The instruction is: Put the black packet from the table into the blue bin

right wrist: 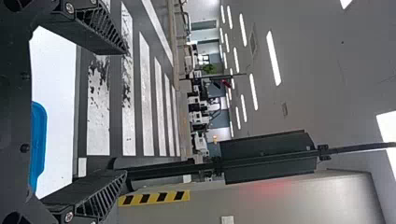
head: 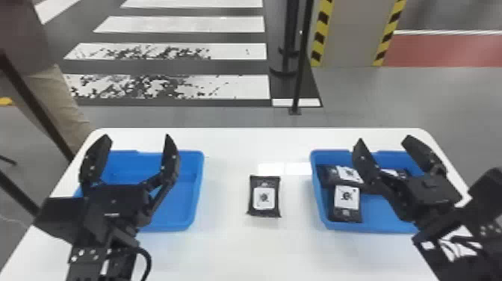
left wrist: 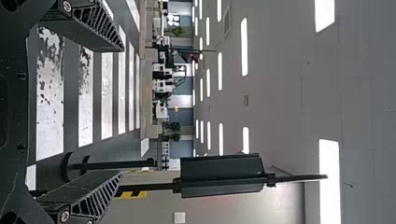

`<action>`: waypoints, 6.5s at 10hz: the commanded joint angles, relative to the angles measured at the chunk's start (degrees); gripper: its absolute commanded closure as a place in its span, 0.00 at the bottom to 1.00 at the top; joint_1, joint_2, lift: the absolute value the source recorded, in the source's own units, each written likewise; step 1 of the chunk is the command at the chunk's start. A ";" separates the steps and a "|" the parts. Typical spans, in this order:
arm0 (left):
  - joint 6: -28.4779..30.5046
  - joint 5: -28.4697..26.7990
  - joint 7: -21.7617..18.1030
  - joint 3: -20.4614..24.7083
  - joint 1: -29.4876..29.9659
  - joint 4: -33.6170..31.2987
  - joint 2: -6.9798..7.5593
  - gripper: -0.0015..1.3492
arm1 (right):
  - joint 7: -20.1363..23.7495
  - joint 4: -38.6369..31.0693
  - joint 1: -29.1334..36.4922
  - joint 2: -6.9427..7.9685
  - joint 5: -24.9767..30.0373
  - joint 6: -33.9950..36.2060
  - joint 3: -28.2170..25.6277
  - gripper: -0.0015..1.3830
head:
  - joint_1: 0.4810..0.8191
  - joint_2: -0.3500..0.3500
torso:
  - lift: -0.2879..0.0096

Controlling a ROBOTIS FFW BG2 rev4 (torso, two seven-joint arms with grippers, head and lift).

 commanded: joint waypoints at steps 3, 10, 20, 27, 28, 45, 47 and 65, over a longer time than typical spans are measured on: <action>-0.19 0.00 0.00 0.12 0.14 0.00 -0.05 0.07 | 0.00 -0.24 0.04 0.00 -0.06 0.77 0.00 0.07 | 0.63 0.53 | 0.60; -0.33 0.00 0.00 0.00 0.00 0.00 0.04 0.07 | 0.09 -3.90 -6.15 -1.85 2.57 16.38 6.63 0.07 | 0.63 0.58 | 0.60; -0.61 0.34 0.00 -0.11 -0.14 0.00 0.21 0.07 | -1.06 21.97 -33.57 -2.64 5.99 45.49 31.31 0.04 | 0.63 0.83 | 0.60; -0.75 0.46 0.00 -0.11 0.00 0.28 0.12 0.07 | -4.40 37.30 -42.99 -2.20 3.59 44.36 40.56 0.04 | 0.63 0.84 | 0.60; -0.75 0.46 0.00 -0.11 0.00 0.28 0.04 0.07 | -4.48 40.26 -43.98 -2.11 2.34 44.36 40.68 0.04 | 0.63 0.83 | 0.60; -1.03 0.23 0.00 0.12 0.71 0.42 0.21 0.07 | -6.94 9.74 -15.57 -0.70 8.74 39.58 2.06 0.83 | 0.63 0.62 | 0.60; -1.18 0.23 0.00 0.12 0.71 0.42 0.21 0.07 | -6.86 5.52 -11.07 -0.62 11.48 45.20 -2.97 0.82 | 0.63 0.45 | 0.60; -2.86 0.23 0.00 0.46 0.71 0.42 -0.14 0.07 | 1.32 12.55 -2.49 1.14 0.17 -18.50 -4.23 0.12 | 0.63 0.41 | 0.60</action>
